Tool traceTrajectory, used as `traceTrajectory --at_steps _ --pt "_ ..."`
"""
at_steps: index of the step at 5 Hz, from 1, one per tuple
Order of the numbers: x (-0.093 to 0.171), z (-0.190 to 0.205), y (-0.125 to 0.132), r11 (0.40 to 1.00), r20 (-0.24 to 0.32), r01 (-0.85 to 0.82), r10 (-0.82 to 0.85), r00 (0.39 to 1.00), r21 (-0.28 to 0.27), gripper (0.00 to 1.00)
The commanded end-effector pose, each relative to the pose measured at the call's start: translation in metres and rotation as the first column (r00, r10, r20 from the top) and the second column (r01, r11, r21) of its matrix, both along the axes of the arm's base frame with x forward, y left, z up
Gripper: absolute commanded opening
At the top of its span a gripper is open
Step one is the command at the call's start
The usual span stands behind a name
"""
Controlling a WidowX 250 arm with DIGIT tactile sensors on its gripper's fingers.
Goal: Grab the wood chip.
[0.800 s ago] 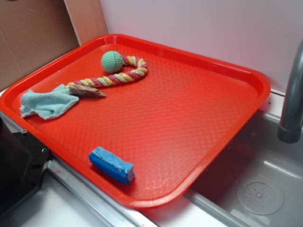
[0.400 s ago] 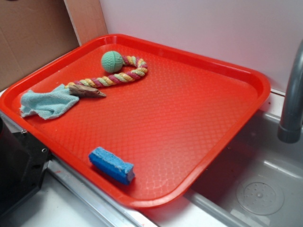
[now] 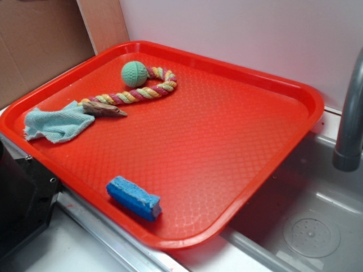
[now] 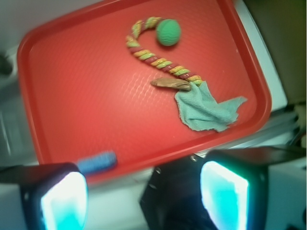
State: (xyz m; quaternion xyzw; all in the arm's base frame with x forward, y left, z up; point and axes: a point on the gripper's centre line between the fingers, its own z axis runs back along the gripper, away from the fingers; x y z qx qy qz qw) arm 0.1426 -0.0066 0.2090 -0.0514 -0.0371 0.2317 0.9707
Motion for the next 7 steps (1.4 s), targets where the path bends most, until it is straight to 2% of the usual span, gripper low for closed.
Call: traceTrajectory --at_steps 1,2,3,4,5,6,7 --pt "0.043 -0.052 0.031 0.875 0.057 -0.483 0.484 0.873 -0.033 1.00" --pt "0.049 -0.078 0.046 0.729 0.083 -0.684 0.684 0.725 -0.037 1.00" --pt "0.055 -0.107 0.060 0.555 0.102 -0.832 0.829 0.550 -0.022 1.00" --pt "0.060 -0.132 0.064 0.516 0.124 -0.857 0.850 0.512 -0.003 1.00" --pt "0.060 -0.149 0.065 0.508 0.143 -0.861 0.850 0.506 0.025 1.00" --pt "0.059 -0.159 0.068 0.510 0.128 -0.859 0.851 0.510 0.036 1.00" --pt "0.053 -0.168 0.062 0.525 0.142 -0.850 0.839 0.526 0.045 1.00"
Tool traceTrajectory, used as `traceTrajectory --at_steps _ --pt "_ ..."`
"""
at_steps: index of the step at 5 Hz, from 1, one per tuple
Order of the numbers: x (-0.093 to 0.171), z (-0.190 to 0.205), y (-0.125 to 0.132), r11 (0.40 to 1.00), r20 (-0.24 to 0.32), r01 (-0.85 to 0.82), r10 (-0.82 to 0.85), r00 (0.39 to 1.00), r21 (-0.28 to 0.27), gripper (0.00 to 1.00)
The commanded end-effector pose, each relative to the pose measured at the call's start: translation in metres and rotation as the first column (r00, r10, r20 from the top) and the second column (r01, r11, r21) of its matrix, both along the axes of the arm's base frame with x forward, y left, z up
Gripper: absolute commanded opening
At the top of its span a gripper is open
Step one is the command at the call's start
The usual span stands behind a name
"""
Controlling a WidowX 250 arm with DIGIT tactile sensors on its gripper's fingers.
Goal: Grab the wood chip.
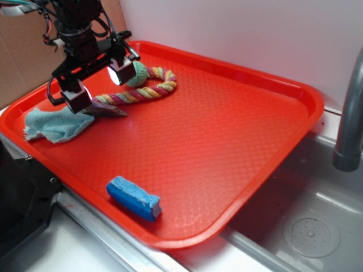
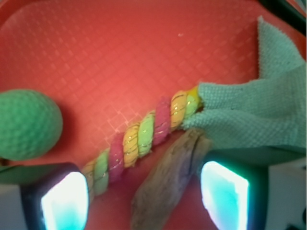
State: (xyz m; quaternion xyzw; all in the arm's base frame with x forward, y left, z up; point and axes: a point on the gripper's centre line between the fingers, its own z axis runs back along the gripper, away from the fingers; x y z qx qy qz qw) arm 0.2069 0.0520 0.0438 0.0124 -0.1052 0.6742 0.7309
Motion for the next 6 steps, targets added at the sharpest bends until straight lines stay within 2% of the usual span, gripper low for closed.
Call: traceTrajectory --at_steps 1,3,4,5,6 --pt "-0.017 -0.015 0.001 1.000 -0.016 0.023 -0.023 1.000 -0.015 1.00" --pt "-0.009 -0.027 0.000 1.000 -0.032 0.016 -0.016 0.999 -0.004 1.00" --pt "-0.004 -0.030 0.000 1.000 -0.037 0.020 -0.020 0.999 -0.001 0.20" --pt "-0.001 -0.031 0.000 1.000 -0.038 0.022 -0.021 0.999 0.004 0.00" --pt "0.000 -0.031 0.000 0.999 -0.038 0.032 -0.032 0.999 0.007 0.00"
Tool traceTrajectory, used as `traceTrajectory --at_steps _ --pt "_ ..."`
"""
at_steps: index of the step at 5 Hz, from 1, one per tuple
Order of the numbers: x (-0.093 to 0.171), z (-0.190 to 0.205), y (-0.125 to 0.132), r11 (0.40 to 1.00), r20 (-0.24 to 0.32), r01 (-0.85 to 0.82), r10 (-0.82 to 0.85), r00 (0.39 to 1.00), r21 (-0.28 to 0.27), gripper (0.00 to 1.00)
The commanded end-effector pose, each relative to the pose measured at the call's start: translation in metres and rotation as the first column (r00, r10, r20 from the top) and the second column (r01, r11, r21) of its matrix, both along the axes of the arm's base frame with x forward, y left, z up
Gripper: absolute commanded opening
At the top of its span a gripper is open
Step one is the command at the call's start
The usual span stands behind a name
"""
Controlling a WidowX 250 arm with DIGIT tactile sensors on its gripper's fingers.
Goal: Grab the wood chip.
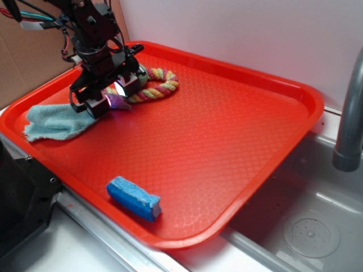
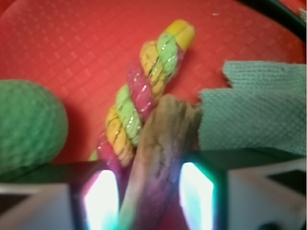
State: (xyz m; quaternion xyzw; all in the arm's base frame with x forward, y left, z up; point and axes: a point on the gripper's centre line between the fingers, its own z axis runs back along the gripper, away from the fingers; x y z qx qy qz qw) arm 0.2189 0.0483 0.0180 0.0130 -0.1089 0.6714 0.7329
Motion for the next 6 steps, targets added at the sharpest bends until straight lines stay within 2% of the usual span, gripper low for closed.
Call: traceTrajectory --at_steps 1,2,3,4,5,6 --pt "-0.011 -0.007 0.004 1.000 -0.044 0.026 -0.026 0.999 0.005 0.00" --pt "-0.011 -0.004 0.005 0.999 -0.043 0.033 -0.033 0.998 -0.007 0.00" --pt "-0.008 0.019 0.005 0.997 -0.005 0.065 -0.066 0.998 -0.038 0.00" --pt "-0.001 0.058 0.006 0.986 0.051 0.150 -0.147 0.988 -0.076 0.00" --pt "0.001 0.091 -0.001 0.960 0.089 0.269 -0.262 0.961 -0.072 0.00" --pt "-0.003 0.123 -0.021 0.891 0.108 0.449 -0.440 0.891 -0.074 0.00"
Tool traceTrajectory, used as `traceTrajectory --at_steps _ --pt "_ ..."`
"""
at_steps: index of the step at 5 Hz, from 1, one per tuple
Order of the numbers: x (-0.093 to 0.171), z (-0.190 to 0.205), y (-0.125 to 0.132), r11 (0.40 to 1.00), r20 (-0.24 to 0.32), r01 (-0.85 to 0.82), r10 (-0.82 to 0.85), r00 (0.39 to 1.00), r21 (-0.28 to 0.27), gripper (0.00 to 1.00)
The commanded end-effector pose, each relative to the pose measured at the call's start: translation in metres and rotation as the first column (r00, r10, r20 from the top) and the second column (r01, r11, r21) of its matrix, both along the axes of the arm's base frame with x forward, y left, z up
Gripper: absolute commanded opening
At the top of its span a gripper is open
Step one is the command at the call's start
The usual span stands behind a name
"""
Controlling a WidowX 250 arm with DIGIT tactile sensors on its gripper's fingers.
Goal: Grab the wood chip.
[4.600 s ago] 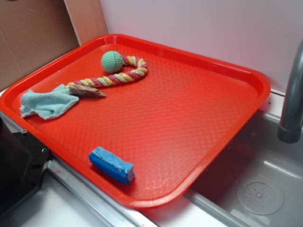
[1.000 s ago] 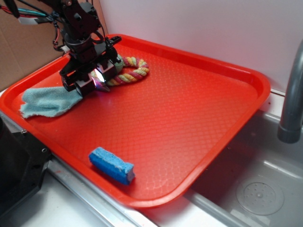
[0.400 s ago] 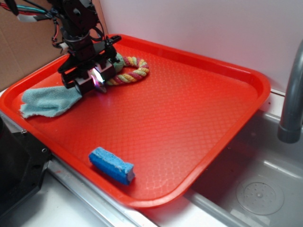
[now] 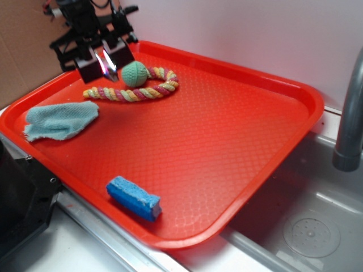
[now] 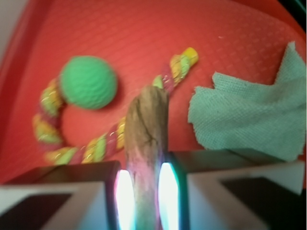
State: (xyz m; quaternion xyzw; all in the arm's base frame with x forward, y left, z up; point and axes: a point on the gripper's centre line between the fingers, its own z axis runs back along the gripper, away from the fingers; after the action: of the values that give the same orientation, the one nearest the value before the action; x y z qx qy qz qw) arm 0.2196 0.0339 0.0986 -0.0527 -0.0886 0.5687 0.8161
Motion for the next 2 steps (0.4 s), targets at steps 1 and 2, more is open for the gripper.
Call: traceTrajectory --at_steps 1,2 --pt "-0.012 0.073 -0.021 0.933 0.082 0.356 -0.352 0.932 -0.049 0.00" --pt "-0.019 0.098 -0.032 0.858 0.066 0.508 -0.504 0.861 -0.081 0.00"
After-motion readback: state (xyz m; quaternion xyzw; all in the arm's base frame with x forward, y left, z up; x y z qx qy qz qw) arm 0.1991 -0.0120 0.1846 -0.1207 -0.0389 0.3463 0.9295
